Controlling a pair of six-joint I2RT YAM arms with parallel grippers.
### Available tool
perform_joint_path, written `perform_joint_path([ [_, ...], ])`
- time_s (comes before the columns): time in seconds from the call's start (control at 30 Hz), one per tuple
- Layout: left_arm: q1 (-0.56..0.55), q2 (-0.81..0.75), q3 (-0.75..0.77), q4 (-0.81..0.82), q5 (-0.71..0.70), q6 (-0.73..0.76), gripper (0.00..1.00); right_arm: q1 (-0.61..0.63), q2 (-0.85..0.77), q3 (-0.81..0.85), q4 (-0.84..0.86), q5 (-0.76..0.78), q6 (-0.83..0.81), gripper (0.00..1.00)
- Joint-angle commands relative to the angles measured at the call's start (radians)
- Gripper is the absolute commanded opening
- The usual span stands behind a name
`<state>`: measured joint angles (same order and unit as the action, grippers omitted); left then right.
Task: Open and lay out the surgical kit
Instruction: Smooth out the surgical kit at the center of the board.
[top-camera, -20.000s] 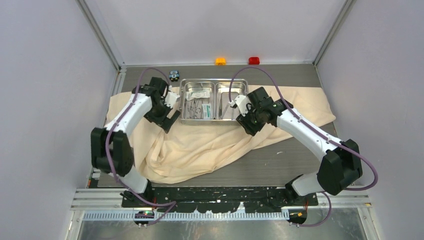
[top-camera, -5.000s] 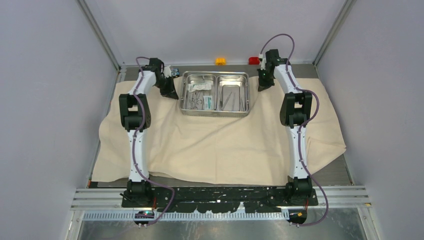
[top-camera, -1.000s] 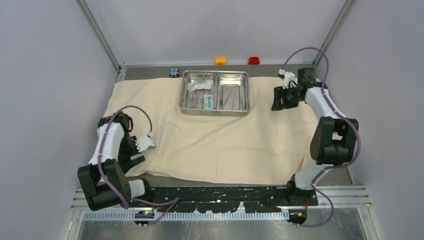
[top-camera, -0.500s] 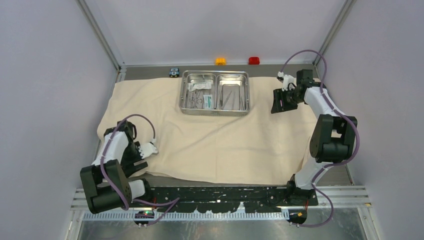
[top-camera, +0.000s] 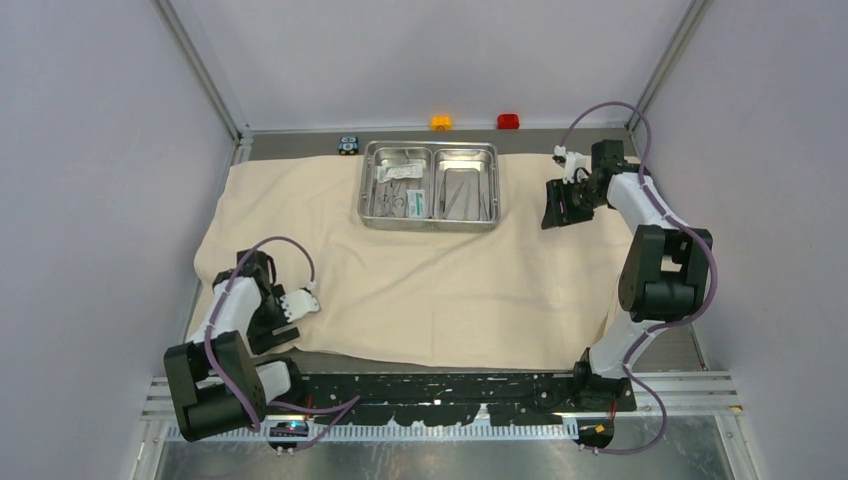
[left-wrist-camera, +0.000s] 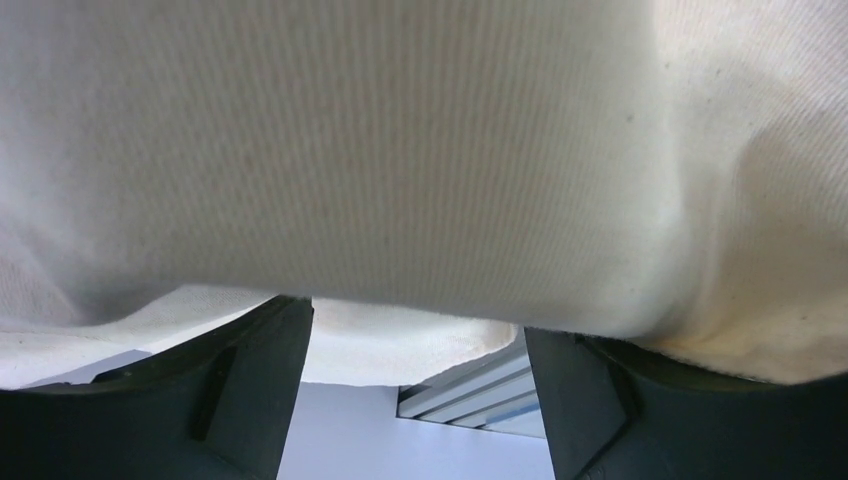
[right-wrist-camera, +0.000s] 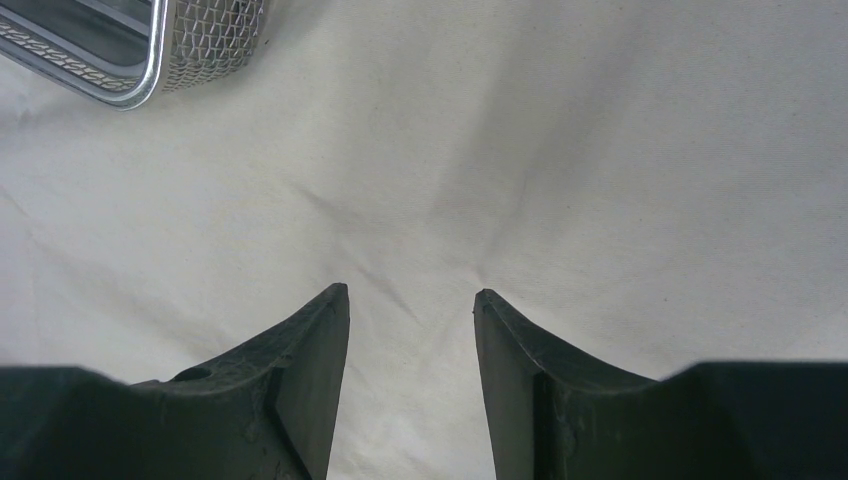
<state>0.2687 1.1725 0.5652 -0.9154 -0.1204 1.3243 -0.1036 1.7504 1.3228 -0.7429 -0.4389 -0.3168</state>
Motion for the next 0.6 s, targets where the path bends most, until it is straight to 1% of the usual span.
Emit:
perform_joint_path([
  [0.0,0.005,-0.006,-0.019,0.076,0.03,0.045,0.79,0.005,0.001,0.044,-0.016,-0.024,-0.012,0.54],
  [0.1,0.005,0.035,0.004,0.067,0.034,0.041,0.77,0.005,-0.002,0.044,-0.016,-0.022,-0.012,0.53],
  [0.17,0.006,0.069,0.022,0.064,0.044,0.037,0.74,0.005,-0.001,0.045,-0.016,-0.02,-0.009,0.53],
  [0.23,0.006,0.115,0.046,0.056,0.062,0.03,0.7,0.005,0.0,0.046,-0.018,-0.02,-0.009,0.53],
  [0.27,0.006,0.139,0.06,0.051,0.07,0.022,0.66,0.005,0.0,0.046,-0.019,-0.019,-0.009,0.53],
  [0.33,0.006,0.185,0.088,0.033,0.077,0.008,0.56,0.005,-0.001,0.045,-0.022,-0.011,-0.01,0.52],
  [0.47,0.006,0.259,0.151,-0.001,0.062,-0.012,0.3,0.005,0.001,0.049,-0.022,0.0,-0.01,0.52],
  [0.53,0.005,0.281,0.208,-0.051,0.065,-0.02,0.12,0.005,0.005,0.056,-0.025,0.002,-0.01,0.52],
  [0.57,0.006,0.288,0.243,-0.084,0.072,-0.025,0.05,0.005,0.008,0.059,-0.028,0.004,-0.008,0.52],
])
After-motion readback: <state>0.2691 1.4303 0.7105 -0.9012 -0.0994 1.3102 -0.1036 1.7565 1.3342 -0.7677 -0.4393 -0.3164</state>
